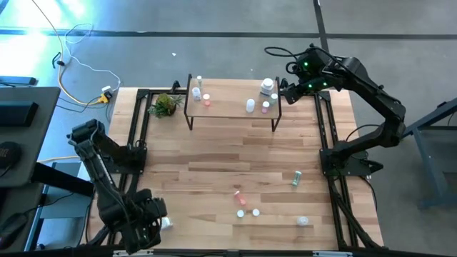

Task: Pick and place medicine bottles onto shelf by color
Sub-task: Put the white medicine bottle on the shelf

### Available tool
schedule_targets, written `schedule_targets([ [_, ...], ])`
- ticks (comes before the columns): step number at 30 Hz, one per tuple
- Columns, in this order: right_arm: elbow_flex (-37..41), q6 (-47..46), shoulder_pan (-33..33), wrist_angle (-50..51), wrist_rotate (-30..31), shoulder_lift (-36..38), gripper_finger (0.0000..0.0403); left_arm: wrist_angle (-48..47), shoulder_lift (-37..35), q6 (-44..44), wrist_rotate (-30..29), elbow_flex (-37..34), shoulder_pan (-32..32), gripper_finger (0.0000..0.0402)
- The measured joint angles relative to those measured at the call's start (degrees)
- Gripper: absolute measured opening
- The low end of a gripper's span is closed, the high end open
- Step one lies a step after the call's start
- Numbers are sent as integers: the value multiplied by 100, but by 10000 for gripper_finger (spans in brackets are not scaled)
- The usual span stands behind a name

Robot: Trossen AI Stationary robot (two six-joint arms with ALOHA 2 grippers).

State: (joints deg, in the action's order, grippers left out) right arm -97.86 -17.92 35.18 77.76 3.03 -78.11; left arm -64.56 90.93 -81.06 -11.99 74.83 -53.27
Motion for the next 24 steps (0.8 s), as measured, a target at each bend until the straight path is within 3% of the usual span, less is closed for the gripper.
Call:
schedule_targets([
  [24, 0, 3, 0, 2, 0, 0, 190, 202, 902, 17, 296, 0, 45, 239],
])
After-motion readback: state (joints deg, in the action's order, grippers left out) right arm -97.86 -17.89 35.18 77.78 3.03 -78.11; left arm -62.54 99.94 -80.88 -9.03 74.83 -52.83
